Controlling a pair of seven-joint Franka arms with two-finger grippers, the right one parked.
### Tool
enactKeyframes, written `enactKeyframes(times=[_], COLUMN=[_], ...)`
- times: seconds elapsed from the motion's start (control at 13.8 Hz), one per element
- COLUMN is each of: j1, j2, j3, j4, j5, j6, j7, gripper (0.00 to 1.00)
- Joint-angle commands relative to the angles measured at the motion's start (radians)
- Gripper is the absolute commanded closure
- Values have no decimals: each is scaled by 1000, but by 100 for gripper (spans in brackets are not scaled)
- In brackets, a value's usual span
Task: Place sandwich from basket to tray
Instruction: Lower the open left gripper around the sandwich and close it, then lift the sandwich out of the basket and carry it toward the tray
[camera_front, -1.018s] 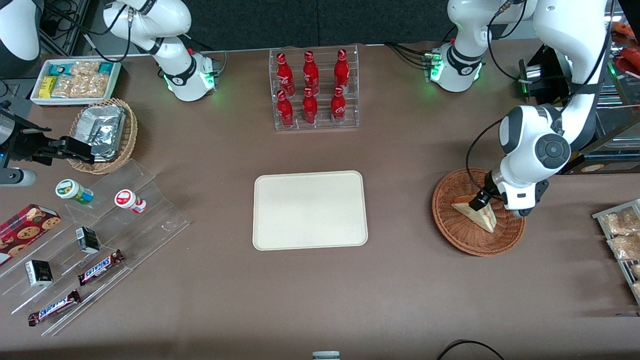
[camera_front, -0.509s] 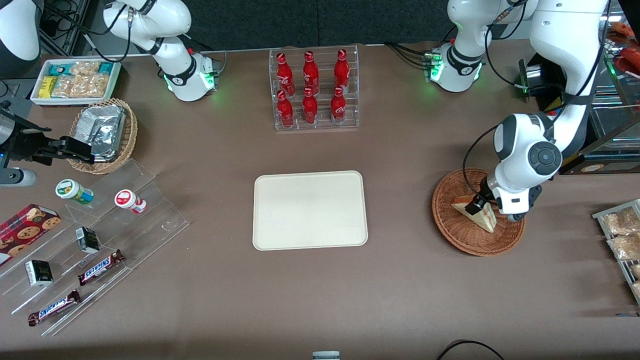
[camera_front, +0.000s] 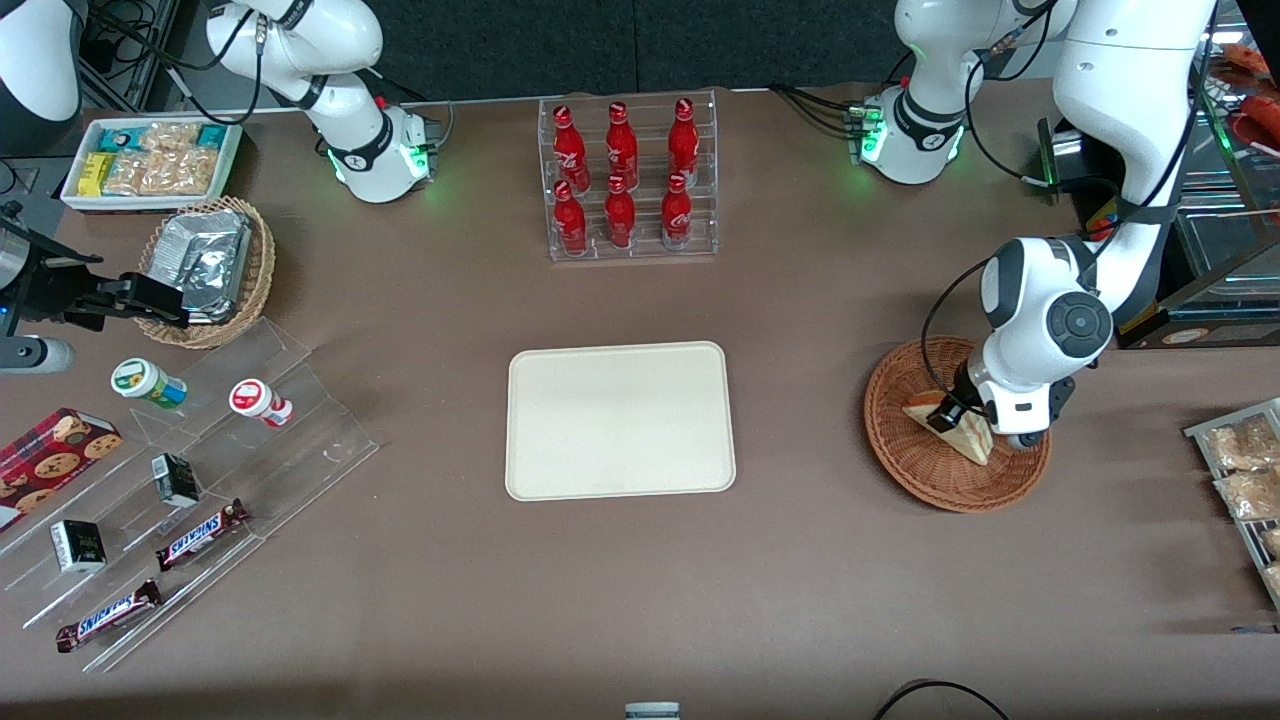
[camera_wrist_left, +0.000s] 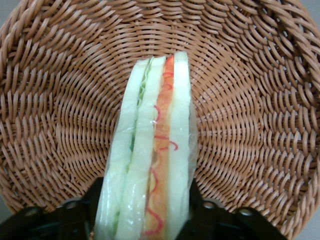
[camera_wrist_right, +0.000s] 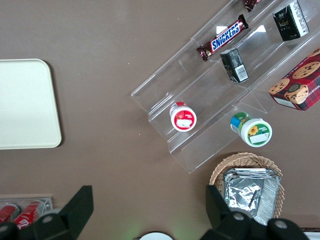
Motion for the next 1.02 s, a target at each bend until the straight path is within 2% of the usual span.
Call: enactKeyframes(times=[0.0,0.15,0.44,0.58,0.8,0.95], j1=[2,-9,-79,-141,-275,-381], j2=[-6,-7,0,2,-10,14], j3=[-3,-6,-10,-10,-12,-10], j4=[27,102,359,456,507,587], j5=[4,2,2,1,-2,-48], j6=[-13,-92,-422,-520,-576,-614], j7=[-15,-16,-13,-12,-15,-41], gripper=[92,92,92,91,91,91])
